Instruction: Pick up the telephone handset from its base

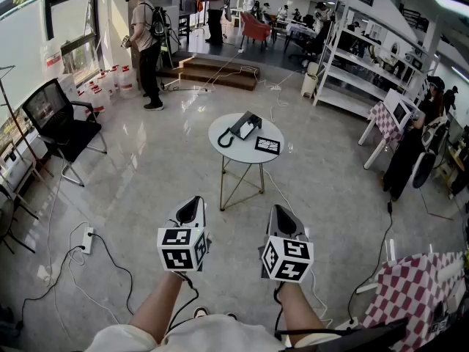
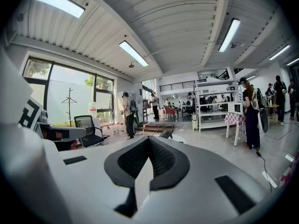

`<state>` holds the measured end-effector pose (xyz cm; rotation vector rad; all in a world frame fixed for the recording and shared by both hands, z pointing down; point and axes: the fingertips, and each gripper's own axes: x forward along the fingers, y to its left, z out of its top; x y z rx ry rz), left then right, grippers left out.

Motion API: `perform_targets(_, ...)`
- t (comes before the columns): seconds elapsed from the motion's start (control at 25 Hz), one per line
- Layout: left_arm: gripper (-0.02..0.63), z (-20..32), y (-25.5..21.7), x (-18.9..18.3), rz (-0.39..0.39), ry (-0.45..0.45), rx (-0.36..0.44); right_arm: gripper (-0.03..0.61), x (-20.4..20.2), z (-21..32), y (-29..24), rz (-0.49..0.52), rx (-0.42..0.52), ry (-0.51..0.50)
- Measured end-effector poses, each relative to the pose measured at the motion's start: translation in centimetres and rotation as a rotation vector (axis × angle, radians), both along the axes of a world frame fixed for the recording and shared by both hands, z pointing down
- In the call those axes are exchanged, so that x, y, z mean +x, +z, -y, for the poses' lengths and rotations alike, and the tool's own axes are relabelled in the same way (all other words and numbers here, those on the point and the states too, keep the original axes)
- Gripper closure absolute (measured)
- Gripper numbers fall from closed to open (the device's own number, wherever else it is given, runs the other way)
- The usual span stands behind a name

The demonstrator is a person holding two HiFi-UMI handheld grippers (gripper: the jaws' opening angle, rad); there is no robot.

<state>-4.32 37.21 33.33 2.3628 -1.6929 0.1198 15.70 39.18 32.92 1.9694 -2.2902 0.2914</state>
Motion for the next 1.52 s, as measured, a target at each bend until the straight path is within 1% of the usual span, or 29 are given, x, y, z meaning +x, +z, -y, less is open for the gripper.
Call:
perform_targets(0.24,0.606,-0.1,0.0,-0.5,0.007,0.008,0.007,0.555,-0.8,-0.2,0.4,0.0,-0.009,0.005)
perform_targets(0.48,0.606,0.2,0.3,-2.0,0.0,0.01,0.007,0.555,-2.5,0.5,0.5,0.082,-0.007,-0.026)
perform_targets(0.72,0.606,1.1,0.5,-4.0,0.0,0.024,0.011,0.555,-4.7,1.4,1.0,0.079,-0.006,-0.013)
perform_targets(0.88,0.606,1.8,0.8,-5.2,-0.012,0.024,0.011,0.555,-5.4,1.8,1.6,0.088,-0.012,0.003)
perform_targets(1.2,0.606,3.7,2.3,-6.1,-0.011,0.038,-0.018,0.555,-5.9,3.4,2.9,0.106,-0.042,0.053)
perform_targets(1.52,0.606,6.9,2.5,-6.7,0.005,0.03,-0.012,0.555,-5.8,7.1,3.8,0.102,-0.062,0.066)
